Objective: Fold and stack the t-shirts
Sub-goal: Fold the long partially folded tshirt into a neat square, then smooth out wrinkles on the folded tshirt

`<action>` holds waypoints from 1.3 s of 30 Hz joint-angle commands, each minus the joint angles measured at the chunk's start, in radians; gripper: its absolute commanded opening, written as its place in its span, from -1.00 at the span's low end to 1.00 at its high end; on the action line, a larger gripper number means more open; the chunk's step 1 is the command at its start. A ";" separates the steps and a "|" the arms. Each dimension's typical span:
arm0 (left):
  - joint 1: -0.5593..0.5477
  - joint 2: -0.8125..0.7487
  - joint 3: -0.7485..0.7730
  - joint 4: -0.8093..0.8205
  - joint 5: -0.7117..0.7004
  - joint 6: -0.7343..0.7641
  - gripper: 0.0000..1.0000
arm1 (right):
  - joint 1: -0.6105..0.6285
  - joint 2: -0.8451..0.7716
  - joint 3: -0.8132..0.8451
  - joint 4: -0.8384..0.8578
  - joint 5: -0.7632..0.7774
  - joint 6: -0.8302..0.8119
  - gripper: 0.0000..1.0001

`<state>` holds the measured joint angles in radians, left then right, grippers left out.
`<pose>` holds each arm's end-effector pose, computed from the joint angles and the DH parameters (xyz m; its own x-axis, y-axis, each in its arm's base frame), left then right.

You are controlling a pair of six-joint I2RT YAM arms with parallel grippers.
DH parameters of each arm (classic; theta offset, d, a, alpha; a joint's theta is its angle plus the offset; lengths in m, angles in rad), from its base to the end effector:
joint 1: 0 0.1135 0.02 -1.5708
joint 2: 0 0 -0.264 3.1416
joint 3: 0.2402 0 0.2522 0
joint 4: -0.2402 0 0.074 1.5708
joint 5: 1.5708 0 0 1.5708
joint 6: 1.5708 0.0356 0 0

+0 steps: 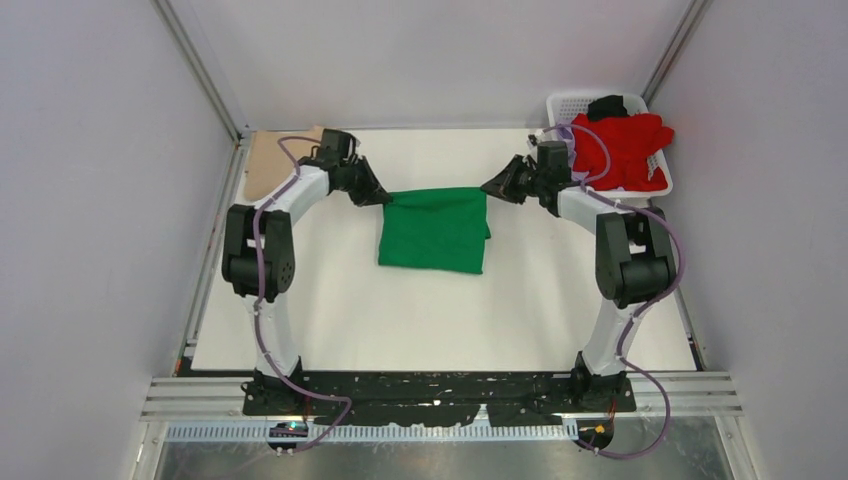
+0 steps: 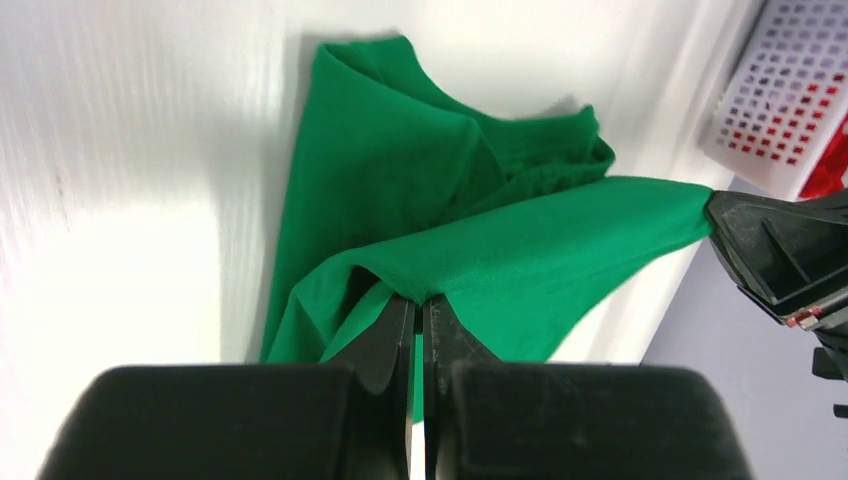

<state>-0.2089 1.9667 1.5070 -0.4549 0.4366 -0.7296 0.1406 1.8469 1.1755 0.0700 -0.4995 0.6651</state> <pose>0.4203 -0.1045 0.2180 -0.8713 -0.4328 -0.2315 -0.1884 0.7305 -0.6564 0.4015 0.0740 0.2025 -0.7580 0.4399 -0.4815 -0.0588 0.6893 0.7221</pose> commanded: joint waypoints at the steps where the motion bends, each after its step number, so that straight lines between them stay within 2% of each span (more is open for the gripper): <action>1: 0.010 0.075 0.123 -0.033 -0.072 -0.033 -1.00 | -0.013 0.092 0.128 0.071 0.025 0.020 -0.89; 4: 0.011 0.130 0.185 -0.062 -0.090 -0.044 -0.97 | -0.014 0.166 0.184 0.071 0.021 0.031 -0.79; 6: 0.011 0.152 0.226 -0.078 -0.096 -0.048 -0.42 | -0.015 0.211 0.223 0.069 0.022 0.038 -0.67; 7: 0.011 0.157 0.246 -0.081 -0.096 -0.049 -0.17 | -0.015 0.234 0.250 0.068 0.023 0.042 -0.45; 10: 0.011 0.153 0.298 -0.091 -0.100 -0.048 0.79 | -0.017 0.258 0.304 0.037 0.032 0.036 -0.09; 11: 0.011 0.144 0.313 -0.094 -0.101 -0.044 0.96 | -0.019 0.260 0.333 0.004 0.037 0.021 0.19; 12: 0.010 0.129 0.320 -0.095 -0.100 -0.041 0.99 | -0.018 0.257 0.346 -0.017 0.050 0.009 0.31; 13: 0.010 0.114 0.317 -0.090 -0.100 -0.039 0.99 | -0.017 0.238 0.362 -0.050 0.057 -0.013 0.55; 15: 0.003 0.076 0.290 -0.075 -0.101 -0.035 0.99 | -0.013 0.203 0.349 -0.092 0.079 -0.043 0.72; 16: -0.001 0.057 0.270 -0.064 -0.099 -0.033 0.99 | -0.011 0.163 0.333 -0.096 0.091 -0.050 0.91; 17: -0.006 0.042 0.243 -0.052 -0.089 -0.033 0.99 | -0.004 0.141 0.293 -0.097 0.100 -0.067 0.96; 20: -0.024 0.027 0.205 -0.016 -0.053 -0.043 0.99 | 0.026 0.042 0.190 -0.081 0.079 -0.085 0.91; 25: -0.050 0.099 0.240 0.002 -0.014 -0.078 0.99 | 0.075 0.026 0.131 0.043 -0.053 -0.030 0.91; 31: -0.057 0.255 0.369 -0.023 -0.005 -0.146 0.99 | 0.091 0.187 0.234 0.063 -0.068 0.033 0.91; 39: -0.055 0.435 0.531 -0.074 -0.043 -0.254 0.99 | 0.084 0.356 0.299 -0.041 0.021 0.075 0.91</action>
<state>-0.2687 2.3627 1.9594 -0.5083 0.4065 -0.9081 0.2329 2.1635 1.4399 0.0784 -0.5282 0.7143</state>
